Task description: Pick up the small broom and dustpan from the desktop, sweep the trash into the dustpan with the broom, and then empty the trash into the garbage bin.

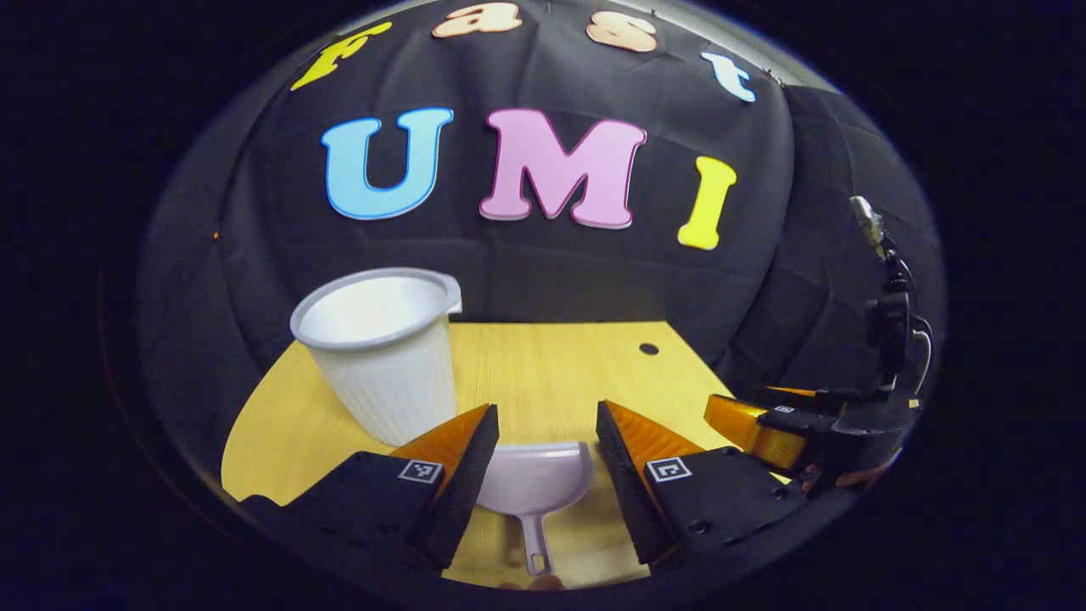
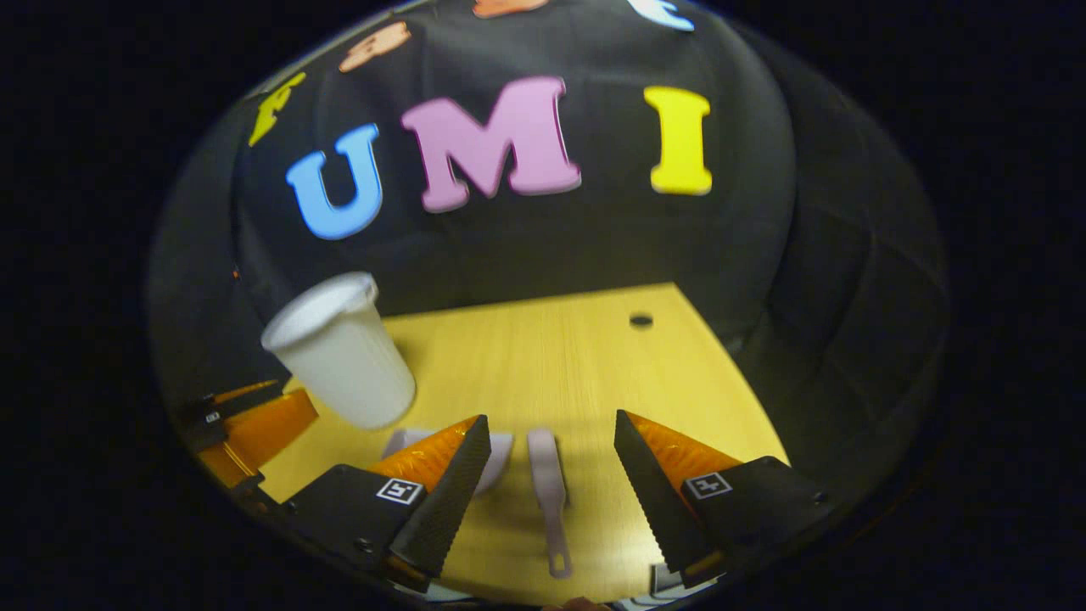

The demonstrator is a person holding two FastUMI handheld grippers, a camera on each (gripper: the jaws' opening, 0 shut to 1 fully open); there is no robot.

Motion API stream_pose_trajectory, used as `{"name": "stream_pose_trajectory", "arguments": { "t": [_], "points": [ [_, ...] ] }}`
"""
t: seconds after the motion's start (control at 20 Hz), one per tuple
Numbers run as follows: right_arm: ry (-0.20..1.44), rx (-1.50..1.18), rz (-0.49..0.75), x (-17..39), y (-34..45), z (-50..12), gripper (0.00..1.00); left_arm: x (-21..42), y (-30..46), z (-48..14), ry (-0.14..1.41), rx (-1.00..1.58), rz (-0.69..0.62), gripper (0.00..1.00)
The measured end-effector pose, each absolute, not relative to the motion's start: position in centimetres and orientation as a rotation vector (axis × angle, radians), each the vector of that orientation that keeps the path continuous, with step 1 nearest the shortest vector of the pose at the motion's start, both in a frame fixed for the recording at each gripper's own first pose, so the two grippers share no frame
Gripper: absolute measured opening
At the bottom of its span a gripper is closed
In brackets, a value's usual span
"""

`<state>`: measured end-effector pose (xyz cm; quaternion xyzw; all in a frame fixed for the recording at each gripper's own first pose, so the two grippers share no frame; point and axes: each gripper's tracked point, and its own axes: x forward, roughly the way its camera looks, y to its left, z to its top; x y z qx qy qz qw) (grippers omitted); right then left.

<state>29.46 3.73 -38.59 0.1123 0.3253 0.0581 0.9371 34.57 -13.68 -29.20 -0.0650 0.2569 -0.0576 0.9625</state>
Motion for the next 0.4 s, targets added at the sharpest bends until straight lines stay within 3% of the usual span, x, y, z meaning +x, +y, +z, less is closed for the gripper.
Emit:
{"name": "stream_pose_trajectory", "arguments": {
  "t": [0.15, 0.35, 0.4],
  "points": [
    [0.486, 0.174, 0.171, 29.7, 3.8, -35.3, 0.96, 35.5, -13.1, -29.4, 0.349, -0.101, -0.039, 0.71],
    [0.292, 0.242, 0.232, 28.6, 3.9, -31.9, 0.95, 37.1, -12.5, -27.1, -0.016, 0.002, 0.124, 0.70],
    [0.251, 0.241, 0.243, 27.9, 3.8, -30.8, 0.95, 37.1, -12.9, -27.5, -0.029, -0.001, 0.125, 0.68]
  ]
}}
